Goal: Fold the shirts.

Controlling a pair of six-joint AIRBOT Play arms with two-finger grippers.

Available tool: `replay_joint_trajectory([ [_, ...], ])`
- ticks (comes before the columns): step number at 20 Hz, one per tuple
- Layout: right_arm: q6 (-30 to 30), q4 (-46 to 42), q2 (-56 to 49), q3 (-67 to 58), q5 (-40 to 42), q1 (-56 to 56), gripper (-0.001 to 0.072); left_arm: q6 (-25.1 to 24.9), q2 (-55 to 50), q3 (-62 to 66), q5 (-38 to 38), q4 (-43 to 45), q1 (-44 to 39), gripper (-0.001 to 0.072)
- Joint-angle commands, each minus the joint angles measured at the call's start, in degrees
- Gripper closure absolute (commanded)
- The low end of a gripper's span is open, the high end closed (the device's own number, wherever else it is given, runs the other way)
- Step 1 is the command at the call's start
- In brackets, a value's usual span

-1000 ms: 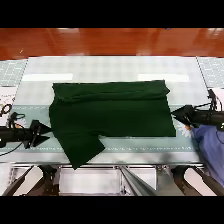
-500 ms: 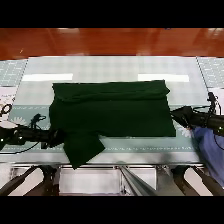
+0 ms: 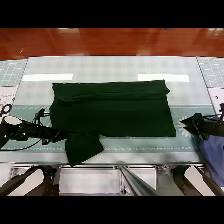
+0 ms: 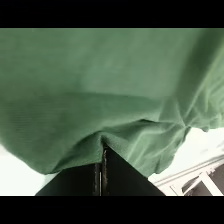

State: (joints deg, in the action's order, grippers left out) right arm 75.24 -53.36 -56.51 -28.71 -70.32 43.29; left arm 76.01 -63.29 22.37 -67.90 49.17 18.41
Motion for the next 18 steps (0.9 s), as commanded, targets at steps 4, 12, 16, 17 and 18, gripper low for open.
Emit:
replay_joint_trajectory([
  [4, -1.9, 1.7, -9.1, 0.2, -2.8, 0.9, 0.0300, -0.4, 0.3, 0.3, -0.7, -0.4, -0.1, 0.0685],
  [12, -3.3, 1.5, -18.3, -1.6, -1.0, -6.7, 0.0300, -0.3, 0.3, 0.3, -0.2, -1.1, -0.1, 0.0685],
  [16, -7.6, 7.0, -18.7, -3.9, -0.1, -11.6, 0.0677, -0.6, 0.3, 1.1, -0.3, -1.6, 0.2, 0.0685],
  [17, -8.7, 7.9, -18.7, -5.2, -1.2, -11.6, 0.0684, -1.1, 0.3, 2.0, -0.7, -1.6, 1.0, 0.0685],
  [18, -9.0, 7.5, -18.7, -7.1, -2.5, -11.6, 0.0685, -1.8, 0.3, 3.3, -1.1, -1.6, 2.2, 0.0685],
])
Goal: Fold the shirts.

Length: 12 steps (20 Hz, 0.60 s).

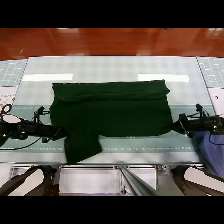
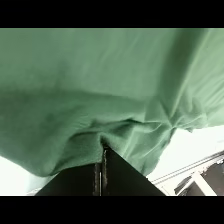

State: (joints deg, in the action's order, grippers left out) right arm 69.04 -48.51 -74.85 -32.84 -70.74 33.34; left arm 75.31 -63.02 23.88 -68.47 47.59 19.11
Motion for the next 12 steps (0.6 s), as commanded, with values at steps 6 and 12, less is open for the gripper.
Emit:
replay_joint_trajectory([
  [6, -2.1, 3.3, -0.7, -12.4, -1.7, -4.2, 0.0685, -4.2, -1.6, 11.3, -0.3, -2.3, 4.4, 0.0685],
  [12, 1.5, 5.4, -8.7, -25.1, 3.5, -10.7, 0.0685, -4.1, -14.8, 26.0, 3.0, -7.1, -1.3, 0.0685],
])
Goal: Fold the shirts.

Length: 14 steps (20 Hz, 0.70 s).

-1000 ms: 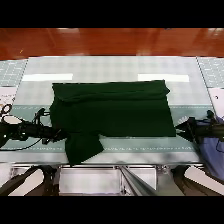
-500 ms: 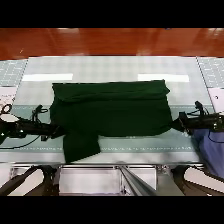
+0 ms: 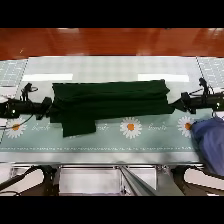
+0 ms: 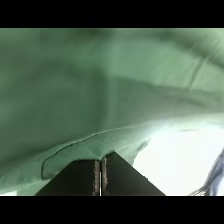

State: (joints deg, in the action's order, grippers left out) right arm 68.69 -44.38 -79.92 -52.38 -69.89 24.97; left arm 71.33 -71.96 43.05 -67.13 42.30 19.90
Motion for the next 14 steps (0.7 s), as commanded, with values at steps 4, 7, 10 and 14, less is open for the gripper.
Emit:
replay_joint_trajectory([
  [4, 1.8, 3.8, -11.3, -13.8, 3.0, -4.2, 0.0685, 1.8, -16.5, 18.8, 1.6, -1.9, -4.0, 0.0685],
  [7, 2.3, 5.2, -15.8, -18.9, 3.1, -4.1, 0.0685, 4.9, -22.8, 27.3, 1.5, -1.9, -4.0, 0.0685],
  [10, 2.6, 6.6, -19.4, -23.0, 3.5, -4.1, 0.0685, 5.4, -27.2, 34.2, 0.9, -1.9, -4.2, 0.0685],
  [14, 2.6, 8.5, -23.1, -26.6, 4.3, -4.1, 0.0685, 5.3, -32.1, 41.0, 0.9, -1.9, -6.3, 0.0685],
])
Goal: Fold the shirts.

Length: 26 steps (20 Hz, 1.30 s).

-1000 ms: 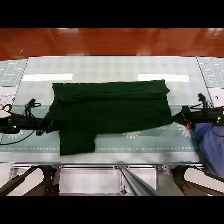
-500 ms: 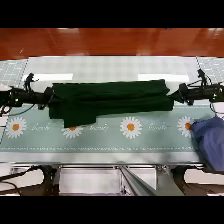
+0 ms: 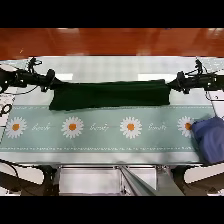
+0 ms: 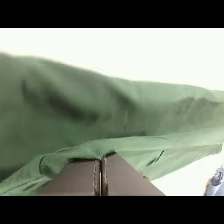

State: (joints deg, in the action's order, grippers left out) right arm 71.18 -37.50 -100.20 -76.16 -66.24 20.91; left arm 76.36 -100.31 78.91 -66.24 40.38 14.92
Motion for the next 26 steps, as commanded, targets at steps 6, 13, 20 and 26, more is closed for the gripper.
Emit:
replay_joint_trajectory([
  [6, -0.3, 4.2, -5.2, -3.0, 3.1, -0.1, 0.0617, 0.3, -8.2, 7.1, -1.2, 0.1, -2.4, 0.0648],
  [13, 0.8, 3.8, 0.0, -5.6, -6.2, 6.6, 0.0299, 4.3, -2.8, 11.1, -16.6, 8.5, 3.4, 0.0198],
  [20, 1.6, -12.4, 15.1, 7.3, -1.1, 19.1, 0.0299, 3.4, 29.2, -14.9, 5.7, 15.2, 11.4, 0.0198],
  [26, -4.8, 2.3, 9.6, 19.6, 5.6, 13.8, 0.0293, 1.7, 43.1, -40.3, 11.6, 12.1, 6.6, 0.0198],
])
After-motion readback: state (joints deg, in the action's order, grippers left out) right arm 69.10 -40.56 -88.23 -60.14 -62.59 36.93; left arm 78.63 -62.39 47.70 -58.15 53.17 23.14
